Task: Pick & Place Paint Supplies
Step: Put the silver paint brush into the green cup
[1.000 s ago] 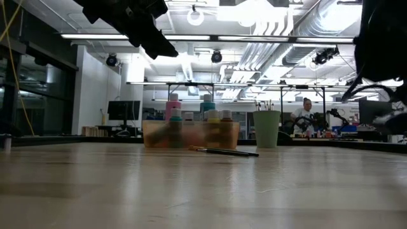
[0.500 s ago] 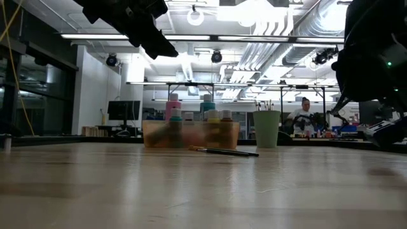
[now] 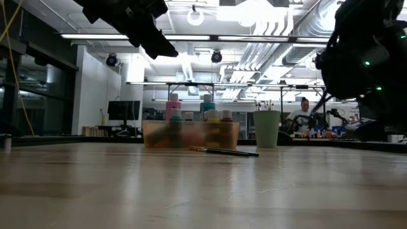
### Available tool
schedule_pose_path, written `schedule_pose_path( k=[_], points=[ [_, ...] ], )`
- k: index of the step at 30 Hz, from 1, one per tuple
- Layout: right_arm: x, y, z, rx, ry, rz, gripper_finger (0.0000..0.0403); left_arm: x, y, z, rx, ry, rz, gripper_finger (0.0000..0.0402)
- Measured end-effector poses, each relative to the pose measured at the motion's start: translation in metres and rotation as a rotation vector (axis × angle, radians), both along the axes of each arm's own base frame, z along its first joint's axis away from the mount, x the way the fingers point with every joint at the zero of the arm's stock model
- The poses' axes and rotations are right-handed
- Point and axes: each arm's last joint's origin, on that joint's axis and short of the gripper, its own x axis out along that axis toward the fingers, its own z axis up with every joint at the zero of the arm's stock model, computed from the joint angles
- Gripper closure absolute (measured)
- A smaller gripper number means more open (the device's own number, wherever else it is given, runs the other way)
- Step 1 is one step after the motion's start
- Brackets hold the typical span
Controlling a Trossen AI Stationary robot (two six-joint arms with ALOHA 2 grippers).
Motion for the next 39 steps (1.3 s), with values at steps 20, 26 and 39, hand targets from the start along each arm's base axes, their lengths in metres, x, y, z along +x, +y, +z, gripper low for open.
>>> schedule_pose_path(
  k=[20, 26, 39],
  points=[
    [0.035, -0.004, 0.013, 0.058, -0.174, 0.331, 0.0401, 0.000, 0.000, 0.000, -0.005, 0.000, 0.002, 0.0284],
    [0.036, -0.003, 0.015, 0.072, -0.183, 0.295, 0.0401, 0.000, 0.000, 0.000, -0.005, 0.000, 0.002, 0.0284],
    [0.034, -0.033, 0.068, 0.032, -0.486, 0.275, 0.0345, 0.000, 0.000, 0.000, -0.008, 0.003, 0.002, 0.0284]
  ],
)
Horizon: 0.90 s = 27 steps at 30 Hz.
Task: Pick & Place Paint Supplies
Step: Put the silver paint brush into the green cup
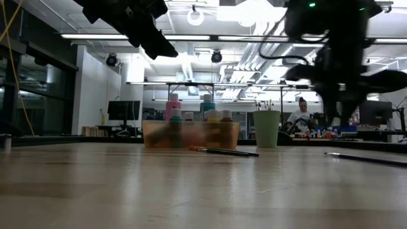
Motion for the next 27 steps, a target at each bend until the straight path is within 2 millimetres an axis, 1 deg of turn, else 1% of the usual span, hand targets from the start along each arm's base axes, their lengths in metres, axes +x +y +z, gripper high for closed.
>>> schedule_pose_path(
  k=[3, 6, 8, 10, 15, 20, 27],
  points=[
    [0.012, -0.015, 0.004, -0.008, -0.124, 0.076, 0.0294, 0.000, 0.000, 0.000, 0.000, -0.001, 0.000, 0.0284],
    [0.025, -0.028, 0.004, 0.009, -0.223, 0.145, 0.0246, 0.000, 0.000, 0.000, 0.000, -0.001, 0.000, 0.0284],
    [0.027, -0.036, -0.001, 0.040, -0.218, 0.131, 0.0222, 0.000, 0.000, 0.000, 0.000, -0.001, 0.000, 0.0284],
    [0.028, -0.040, -0.007, 0.062, -0.188, 0.122, 0.0208, 0.000, 0.000, 0.000, 0.000, 0.000, 0.000, 0.0284],
    [0.029, -0.043, -0.013, 0.102, -0.170, 0.138, 0.0205, 0.000, 0.000, -0.001, -0.003, 0.008, 0.001, 0.0284],
    [0.031, -0.042, -0.012, 0.107, -0.190, 0.157, 0.0219, -0.001, 0.000, -0.002, -0.006, 0.020, 0.001, 0.0284],
    [0.039, -0.034, -0.009, 0.104, -0.270, 0.192, 0.0239, -0.001, 0.000, -0.002, -0.006, 0.019, 0.001, 0.0284]
  ],
)
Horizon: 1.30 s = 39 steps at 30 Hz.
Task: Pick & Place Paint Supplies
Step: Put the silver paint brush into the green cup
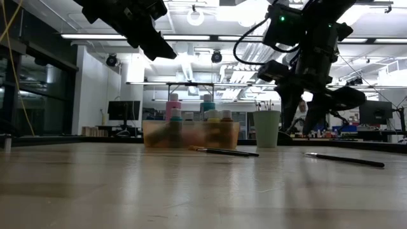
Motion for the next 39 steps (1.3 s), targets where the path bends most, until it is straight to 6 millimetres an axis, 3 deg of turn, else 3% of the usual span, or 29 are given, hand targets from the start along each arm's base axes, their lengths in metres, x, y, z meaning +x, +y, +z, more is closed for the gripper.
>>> schedule_pose_path(
  k=[3, 8, 12, 18, 24, 39],
  points=[
    [0.004, 0.002, 0.004, -0.012, -0.002, 0.005, 0.0249, 0.000, 0.000, 0.000, 0.000, 0.000, 0.000, 0.0284],
    [0.028, 0.001, 0.023, -0.061, 0.014, 0.067, 0.0261, 0.000, 0.000, 0.000, 0.000, -0.001, 0.000, 0.0284],
    [0.047, -0.001, 0.032, -0.088, 0.161, 0.114, 0.0266, 0.000, 0.000, 0.000, 0.000, 0.000, 0.000, 0.0284],
    [0.062, -0.001, 0.025, -0.077, 0.316, 0.137, 0.0272, 0.000, 0.000, 0.000, 0.000, 0.000, 0.001, 0.0284],
    [0.063, -0.001, 0.008, -0.067, 0.392, 0.168, 0.0279, -0.001, 0.000, -0.001, -0.003, 0.010, 0.001, 0.0284],
    [0.050, 0.005, -0.013, -0.074, 0.461, 0.168, 0.0283, -0.002, 0.000, -0.003, -0.005, 0.034, -0.002, 0.0284]
  ],
)
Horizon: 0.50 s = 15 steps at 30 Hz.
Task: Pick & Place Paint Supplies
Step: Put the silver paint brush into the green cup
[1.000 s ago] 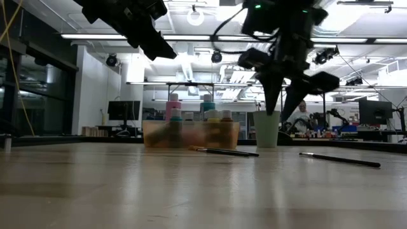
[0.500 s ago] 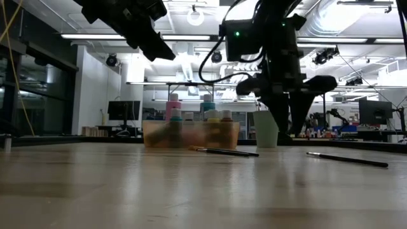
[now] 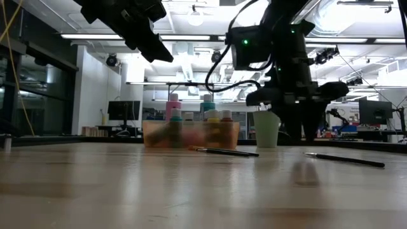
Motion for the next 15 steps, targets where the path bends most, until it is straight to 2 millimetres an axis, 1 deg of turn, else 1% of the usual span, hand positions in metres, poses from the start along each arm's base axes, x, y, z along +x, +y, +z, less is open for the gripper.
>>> schedule_pose_path(
  k=[6, 15],
  points=[
    [0.0025, -0.0011, -0.0002, -0.020, -0.026, 0.013, 0.0283, 0.0000, 0.0000, 0.0000, 0.000, 0.000, 0.000, 0.0284],
    [-0.0003, -0.0021, -0.0002, -0.033, 0.002, 0.012, 0.0283, 0.0000, 0.0000, -0.0001, 0.000, 0.001, 0.000, 0.0284]
  ],
)
